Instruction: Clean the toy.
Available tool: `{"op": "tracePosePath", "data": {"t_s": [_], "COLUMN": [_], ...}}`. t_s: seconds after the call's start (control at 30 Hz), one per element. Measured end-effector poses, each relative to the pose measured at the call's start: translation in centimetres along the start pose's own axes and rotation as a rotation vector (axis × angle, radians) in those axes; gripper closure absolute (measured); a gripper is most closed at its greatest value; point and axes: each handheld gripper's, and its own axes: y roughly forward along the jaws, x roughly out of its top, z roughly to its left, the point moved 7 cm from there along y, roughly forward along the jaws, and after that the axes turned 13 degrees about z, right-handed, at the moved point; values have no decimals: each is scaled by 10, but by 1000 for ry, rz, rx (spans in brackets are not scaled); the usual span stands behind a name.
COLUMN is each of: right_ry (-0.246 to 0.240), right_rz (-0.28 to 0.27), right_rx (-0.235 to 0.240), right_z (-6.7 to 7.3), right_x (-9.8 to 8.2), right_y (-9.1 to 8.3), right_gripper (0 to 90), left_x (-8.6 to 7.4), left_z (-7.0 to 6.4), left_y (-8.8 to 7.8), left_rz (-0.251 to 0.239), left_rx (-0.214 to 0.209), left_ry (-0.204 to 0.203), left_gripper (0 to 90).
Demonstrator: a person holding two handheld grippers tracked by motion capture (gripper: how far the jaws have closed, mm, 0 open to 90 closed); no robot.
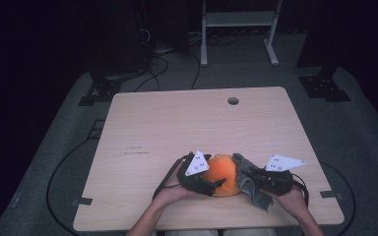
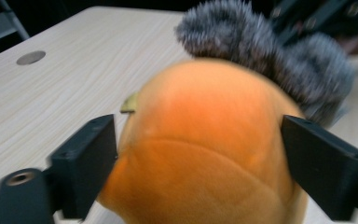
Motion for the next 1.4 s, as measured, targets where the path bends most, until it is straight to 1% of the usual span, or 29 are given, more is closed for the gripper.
{"op": "tracePosePath", "data": {"t_s": [0.03, 0.1, 0.17, 0.2, 0.3, 0.33, 0.37, 0.4, 0.43, 0.47, 0.5, 0.53, 0.6, 0.63, 0.67, 0.7, 0.73, 0.8, 0.83, 0.9, 0.97, 1.0, 1.1, 1.13, 1.23, 1.27, 1.3, 1.37, 1.4], "right_ry": [20, 40, 64, 68, 45, -5, -5, -29, -49, -43, -43, -46, -48, -51, -54, -55, -53, -59, -79, -139, -180, -189, -159, -137, -92, -78, -87, -145, -197], "right_rz": [27, 48, 85, 60, -72, -71, -71, -40, -24, -20, -20, -16, -9, -5, -2, 6, 7, -43, -75, -100, -84, -64, -37, -35, -12, -29, -62, -78, -41], "right_rx": [-6, -14, -45, -37, 8, 22, 22, 9, -6, 2, 2, 0, 5, 4, 1, -6, -18, -43, -39, -31, -30, -37, -54, -56, -103, -86, -52, -9, -36], "right_z": [-5, -10, -18, -18, -7, 2, 2, 5, 6, 6, 6, 5, 5, 5, 4, 4, 4, 8, 14, 30, 40, 39, 26, 21, 7, 8, 15, 32, 40], "right_x": [-7, -11, -18, -15, 8, 17, 17, 16, 13, 8, 8, 6, 1, 0, 0, 1, 2, 12, 19, 33, 40, 37, 26, 22, 16, 17, 23, 34, 39], "right_y": [2, 3, 2, -2, -19, -17, -17, -12, -8, -8, -8, -9, -10, -11, -11, -12, -14, -24, -29, -34, -29, -24, -17, -17, -24, -27, -31, -32, -24], "right_gripper": [809, 809, 809, 809, 809, 809, 809, 809, 810, 810, 810, 810, 810, 810, 809, 810, 810, 811, 811, 810, 810, 810, 810, 810, 810, 810, 810, 810, 810], "left_x": [-1, -2, -3, -3, 0, 1, 3, 5, 7, 8, 7, 4, -1, -3, -3, -3, -1, 5, 8, 11, 10, 9, 7, 8, 8, 8, 9, 11, 12], "left_z": [-2, -2, -5, -7, -15, -17, -18, -15, -12, -6, 0, 3, 2, -2, -6, -8, -9, -9, -11, -16, -18, -19, -18, -18, -17, -17, -18, -21, -23], "left_y": [1, -1, -3, -4, -3, -4, -7, -9, -11, -13, -12, -9, -2, 1, 2, 1, -1, -7, -8, -7, -7, -7, -3, -3, -3, -3, -3, -3, -3], "left_rz": [-2, -1, -6, -2, -6, -13, -23, -29, -42, -55, -35, -11, 28, 41, 23, 15, 5, -24, -32, -23, -16, -13, -20, -22, -28, -30, -34, -38, -32], "left_rx": [-1, 4, 3, 7, 1, -11, -32, -52, -68, -65, -46, -59, -117, -162, -166, -136, -120, -86, -72, -55, -56, -65, -87, -82, -75, -71, -69, -55, -50], "left_ry": [11, 12, 37, 60, 114, 128, 121, 95, 58, 17, -17, -49, -110, -116, -96, -73, -57, -35, -11, 25, 40, 40, 6, 9, 0, 4, 11, 47, 63], "left_gripper": [247, 265, 284, 295, 308, 276, 276, 229, 175, 98, 98, 66, 50, 90, 188, 231, 311, 365, 372, 374, 373, 363, 296, 296, 316, 317, 317, 320, 321]}}
